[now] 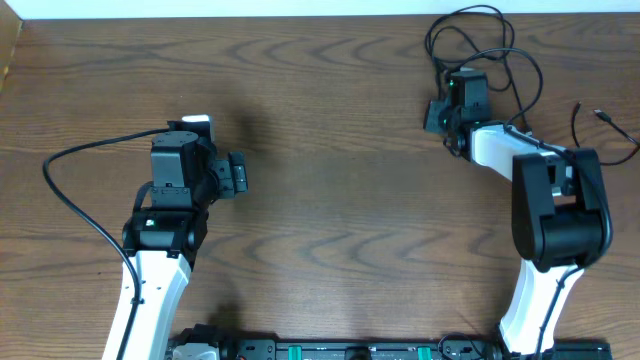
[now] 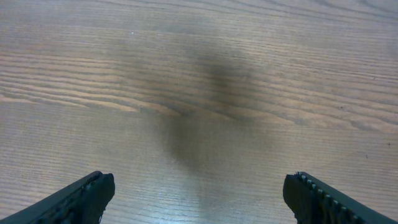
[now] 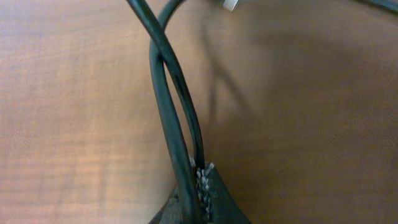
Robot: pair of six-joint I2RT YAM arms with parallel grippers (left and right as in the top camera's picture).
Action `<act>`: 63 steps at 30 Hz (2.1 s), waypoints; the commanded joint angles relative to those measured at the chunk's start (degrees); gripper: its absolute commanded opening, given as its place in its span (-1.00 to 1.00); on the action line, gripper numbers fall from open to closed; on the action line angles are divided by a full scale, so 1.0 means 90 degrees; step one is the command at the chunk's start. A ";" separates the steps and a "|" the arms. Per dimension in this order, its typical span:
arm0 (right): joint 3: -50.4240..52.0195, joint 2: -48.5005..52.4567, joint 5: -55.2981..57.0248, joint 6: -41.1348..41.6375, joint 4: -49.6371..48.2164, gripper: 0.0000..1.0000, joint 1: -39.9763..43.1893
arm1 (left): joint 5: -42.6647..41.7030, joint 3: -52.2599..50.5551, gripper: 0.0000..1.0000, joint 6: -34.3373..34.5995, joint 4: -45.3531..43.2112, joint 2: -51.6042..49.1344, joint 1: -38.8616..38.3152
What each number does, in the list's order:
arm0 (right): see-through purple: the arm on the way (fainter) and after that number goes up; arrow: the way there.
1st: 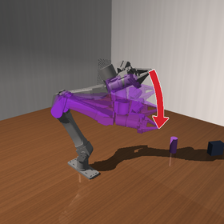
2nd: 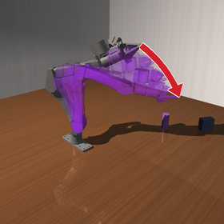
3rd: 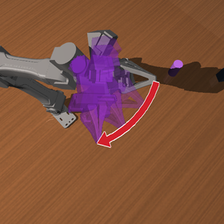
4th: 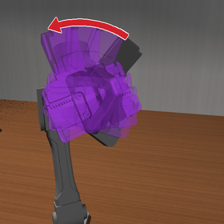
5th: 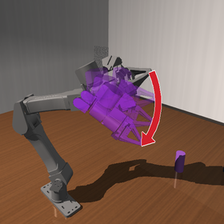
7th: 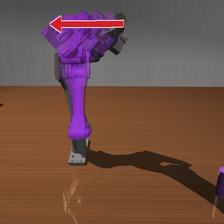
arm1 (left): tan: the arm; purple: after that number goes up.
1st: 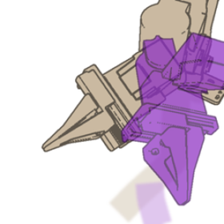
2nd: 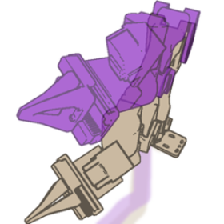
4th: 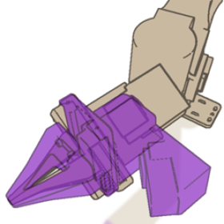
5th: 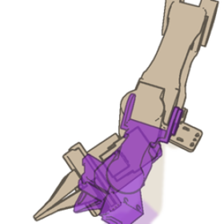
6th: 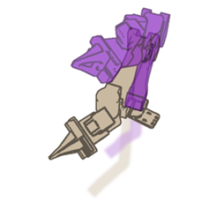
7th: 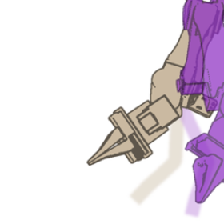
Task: Untangle cables
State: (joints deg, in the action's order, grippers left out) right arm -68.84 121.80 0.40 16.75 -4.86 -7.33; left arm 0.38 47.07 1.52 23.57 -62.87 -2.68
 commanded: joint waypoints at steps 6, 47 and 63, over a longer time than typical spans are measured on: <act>0.0418 0.1433 0.0342 0.0993 -0.0947 -0.98 0.0835 | 0.0083 -0.0002 0.83 0.0029 -0.0002 0.0044 0.0029; 0.0165 -0.4272 -0.0799 -0.0488 0.2805 0.98 0.2013 | 0.0083 -0.0002 0.83 0.0032 -0.0002 0.0044 0.0029; 0.0165 -0.4352 -0.0799 -0.0488 0.3128 0.99 0.2013 | 0.0083 -0.0002 0.83 0.0029 -0.0002 0.0044 0.0029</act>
State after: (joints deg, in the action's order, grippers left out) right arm -67.00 83.00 -7.22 12.38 22.31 10.79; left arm 0.38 47.07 1.52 23.57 -62.87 -2.68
